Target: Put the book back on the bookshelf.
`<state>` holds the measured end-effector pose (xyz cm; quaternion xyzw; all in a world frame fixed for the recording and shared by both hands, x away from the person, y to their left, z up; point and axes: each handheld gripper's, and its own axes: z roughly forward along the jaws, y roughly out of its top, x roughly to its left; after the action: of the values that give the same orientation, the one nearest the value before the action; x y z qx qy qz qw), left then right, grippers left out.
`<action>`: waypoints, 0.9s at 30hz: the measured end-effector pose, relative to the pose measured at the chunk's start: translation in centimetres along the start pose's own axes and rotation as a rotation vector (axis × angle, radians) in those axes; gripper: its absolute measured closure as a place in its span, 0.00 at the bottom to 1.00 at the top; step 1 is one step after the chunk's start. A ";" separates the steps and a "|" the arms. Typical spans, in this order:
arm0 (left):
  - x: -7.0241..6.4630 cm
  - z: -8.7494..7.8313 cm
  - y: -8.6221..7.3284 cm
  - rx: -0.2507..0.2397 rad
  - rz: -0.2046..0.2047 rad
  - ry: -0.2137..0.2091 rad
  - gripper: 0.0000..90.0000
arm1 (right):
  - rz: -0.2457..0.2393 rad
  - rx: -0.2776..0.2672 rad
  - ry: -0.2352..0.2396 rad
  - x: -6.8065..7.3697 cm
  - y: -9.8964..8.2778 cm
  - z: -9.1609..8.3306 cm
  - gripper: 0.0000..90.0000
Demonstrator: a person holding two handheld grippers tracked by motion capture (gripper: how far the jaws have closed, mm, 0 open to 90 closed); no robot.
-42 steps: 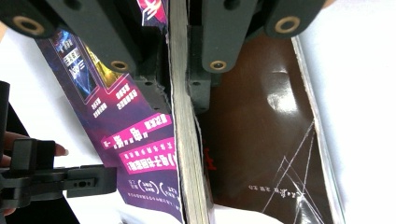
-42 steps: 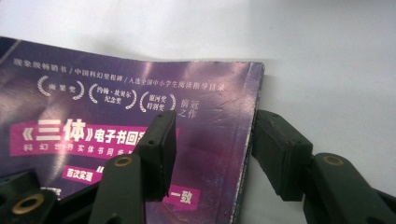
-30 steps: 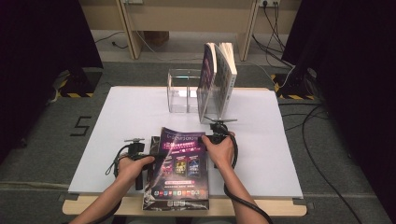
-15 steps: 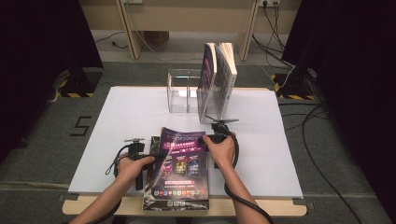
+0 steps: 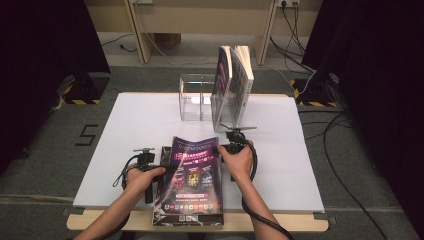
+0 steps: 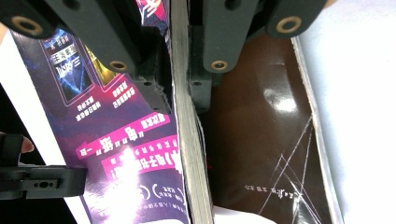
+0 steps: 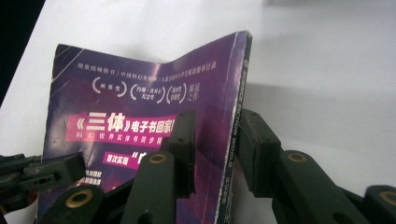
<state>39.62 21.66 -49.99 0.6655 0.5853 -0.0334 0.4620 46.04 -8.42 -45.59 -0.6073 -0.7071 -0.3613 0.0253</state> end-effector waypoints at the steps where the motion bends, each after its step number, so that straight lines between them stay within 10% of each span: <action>1: 0.0 0.0 0.0 0.000 0.000 0.000 0.88 | -0.011 -0.002 -0.002 0.0 0.0 0.0 0.77; 27: -1.0 0.5 0.4 0.006 0.051 0.028 0.88 | -0.043 0.025 0.029 0.5 1.0 -0.2 0.84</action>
<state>39.92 20.65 -49.47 0.6820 0.5746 -0.0139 0.4523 46.76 -8.07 -44.73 -0.5863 -0.7241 -0.3615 0.0356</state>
